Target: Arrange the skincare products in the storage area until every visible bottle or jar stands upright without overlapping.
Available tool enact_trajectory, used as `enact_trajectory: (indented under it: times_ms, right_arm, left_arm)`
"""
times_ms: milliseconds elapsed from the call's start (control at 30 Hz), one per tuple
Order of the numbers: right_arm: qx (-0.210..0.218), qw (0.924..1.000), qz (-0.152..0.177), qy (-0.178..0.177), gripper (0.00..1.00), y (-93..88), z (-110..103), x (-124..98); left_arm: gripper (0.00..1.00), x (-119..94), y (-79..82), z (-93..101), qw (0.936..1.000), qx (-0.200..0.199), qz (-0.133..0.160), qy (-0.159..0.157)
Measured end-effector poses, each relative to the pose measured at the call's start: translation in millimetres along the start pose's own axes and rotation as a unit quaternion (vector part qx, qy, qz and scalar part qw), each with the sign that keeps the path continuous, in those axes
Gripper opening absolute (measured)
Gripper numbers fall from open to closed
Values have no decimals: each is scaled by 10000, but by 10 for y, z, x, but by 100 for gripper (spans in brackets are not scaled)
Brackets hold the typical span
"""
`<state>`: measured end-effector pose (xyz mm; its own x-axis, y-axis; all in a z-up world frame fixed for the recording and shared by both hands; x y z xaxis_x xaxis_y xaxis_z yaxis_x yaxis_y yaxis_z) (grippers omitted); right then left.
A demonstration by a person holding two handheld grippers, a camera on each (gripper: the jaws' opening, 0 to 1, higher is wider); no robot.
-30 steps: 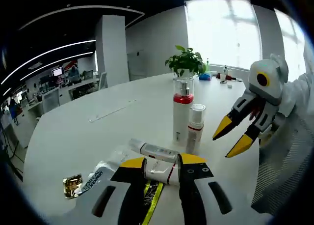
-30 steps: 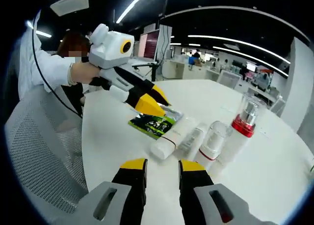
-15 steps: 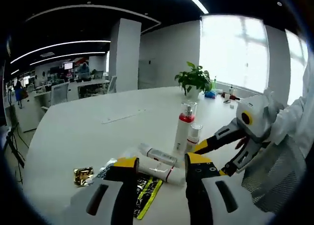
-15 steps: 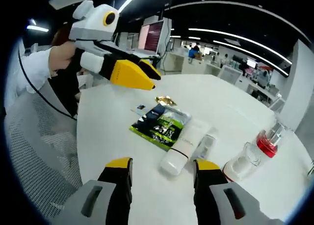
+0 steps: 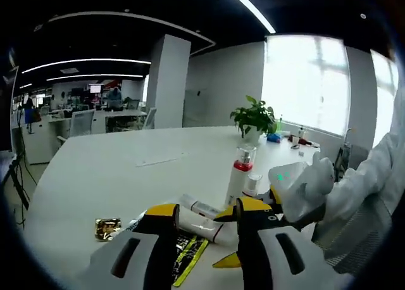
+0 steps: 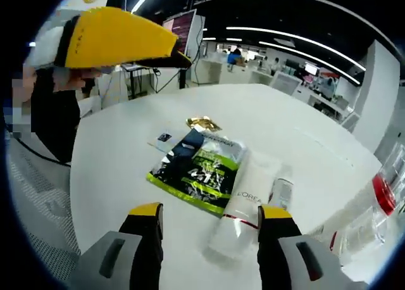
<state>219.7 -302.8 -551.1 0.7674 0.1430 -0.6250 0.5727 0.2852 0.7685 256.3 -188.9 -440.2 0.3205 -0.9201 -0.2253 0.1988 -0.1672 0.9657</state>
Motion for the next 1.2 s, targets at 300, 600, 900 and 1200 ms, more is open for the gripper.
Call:
enact_trajectory:
  times_ms: [300,600,900,1200]
  right_arm:
    - [65,9996,-114,-253,59,31,122,232]
    - [533,9977,-218,-365,55,8,234,364]
    - [813,9955,-149,-453,45,11,288,414]
    - [743,9952,-180,-608,28,-17,292,415]
  left_arm:
    - [33,14,34,50,9999,-67,76,-107]
    - [33,-2,59,9,9998,-136,165,-47]
    - [33,1,61,3,9997,-177,157,-15]
    - [32,28,-5,-27,9997,-228,-19,19]
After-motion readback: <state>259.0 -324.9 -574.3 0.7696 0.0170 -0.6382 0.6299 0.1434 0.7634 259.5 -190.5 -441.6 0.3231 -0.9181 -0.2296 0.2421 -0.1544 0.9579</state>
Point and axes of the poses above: the point that each gripper's makers call its tool centre point, and the gripper's own axes: x roughly forward along the fingers, z roughly to its right, y roughly out of its top, the point moved 7 cm from there along -x, roughly backward along the fingers
